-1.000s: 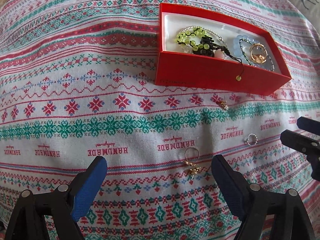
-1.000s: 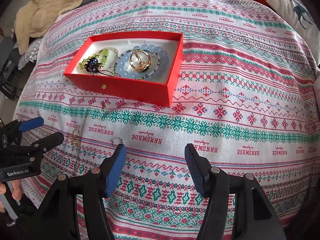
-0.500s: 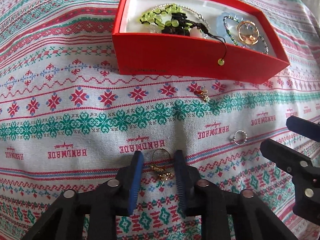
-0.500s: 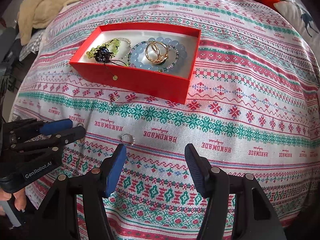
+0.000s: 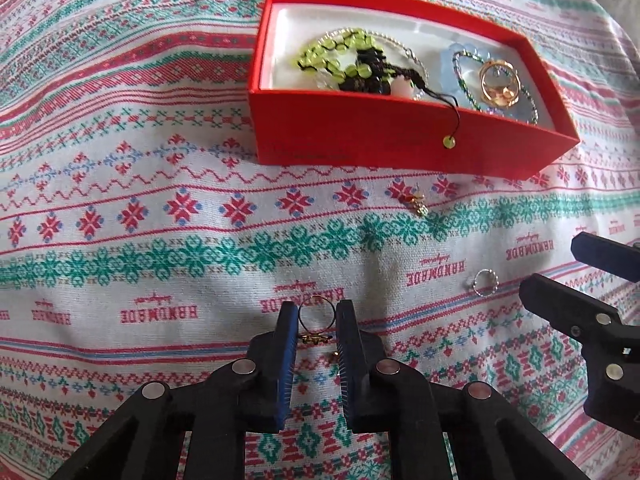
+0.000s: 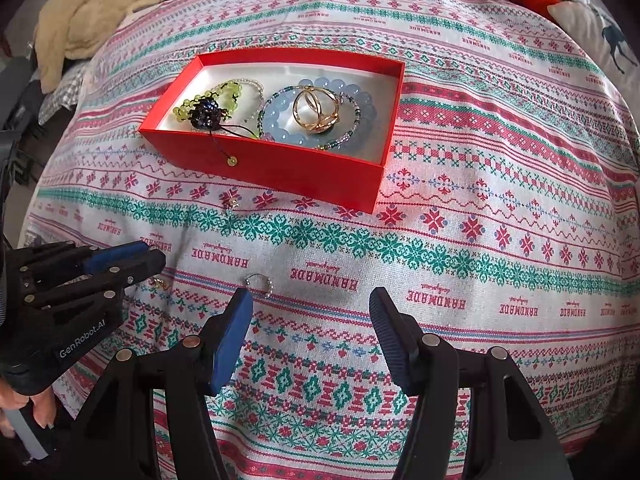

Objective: Organize jewelry
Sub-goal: 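Grasp the small silver ring with the right tool while the left tool holds the earring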

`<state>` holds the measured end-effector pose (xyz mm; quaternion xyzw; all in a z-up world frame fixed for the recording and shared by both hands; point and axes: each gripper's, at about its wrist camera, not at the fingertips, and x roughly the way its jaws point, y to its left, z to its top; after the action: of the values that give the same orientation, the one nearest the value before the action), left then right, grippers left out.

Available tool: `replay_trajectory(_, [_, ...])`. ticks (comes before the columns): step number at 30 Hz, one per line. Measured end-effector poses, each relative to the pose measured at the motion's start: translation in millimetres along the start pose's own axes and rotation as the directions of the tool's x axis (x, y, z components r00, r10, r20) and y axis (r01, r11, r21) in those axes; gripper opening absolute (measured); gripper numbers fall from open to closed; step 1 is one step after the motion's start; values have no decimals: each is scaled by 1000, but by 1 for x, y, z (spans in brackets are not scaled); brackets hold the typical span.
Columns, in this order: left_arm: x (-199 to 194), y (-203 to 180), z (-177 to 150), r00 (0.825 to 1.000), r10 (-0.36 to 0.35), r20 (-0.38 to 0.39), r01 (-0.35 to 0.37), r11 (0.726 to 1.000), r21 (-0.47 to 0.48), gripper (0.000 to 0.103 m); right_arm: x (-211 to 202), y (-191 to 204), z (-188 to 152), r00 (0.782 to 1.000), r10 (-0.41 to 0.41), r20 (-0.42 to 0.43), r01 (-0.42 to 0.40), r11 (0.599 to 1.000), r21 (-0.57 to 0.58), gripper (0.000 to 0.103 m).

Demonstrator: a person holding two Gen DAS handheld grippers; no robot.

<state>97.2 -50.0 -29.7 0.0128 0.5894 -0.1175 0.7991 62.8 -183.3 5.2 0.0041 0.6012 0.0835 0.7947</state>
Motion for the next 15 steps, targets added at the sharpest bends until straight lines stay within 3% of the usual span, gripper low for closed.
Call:
replay_trajectory(12, [-7, 25, -8, 1000, 13, 8, -12, 1000, -21, 13, 19, 18, 15, 996, 63, -60, -61, 998, 33, 63])
replay_trajectory(14, [-9, 29, -11, 1000, 15, 6, -15, 1000, -20, 13, 24, 24, 16, 995, 73, -72, -71, 997, 27, 60])
replay_trajectory(15, [-9, 29, -11, 1000, 15, 6, -15, 1000, -21, 13, 26, 28, 16, 994, 74, -77, -72, 997, 21, 54])
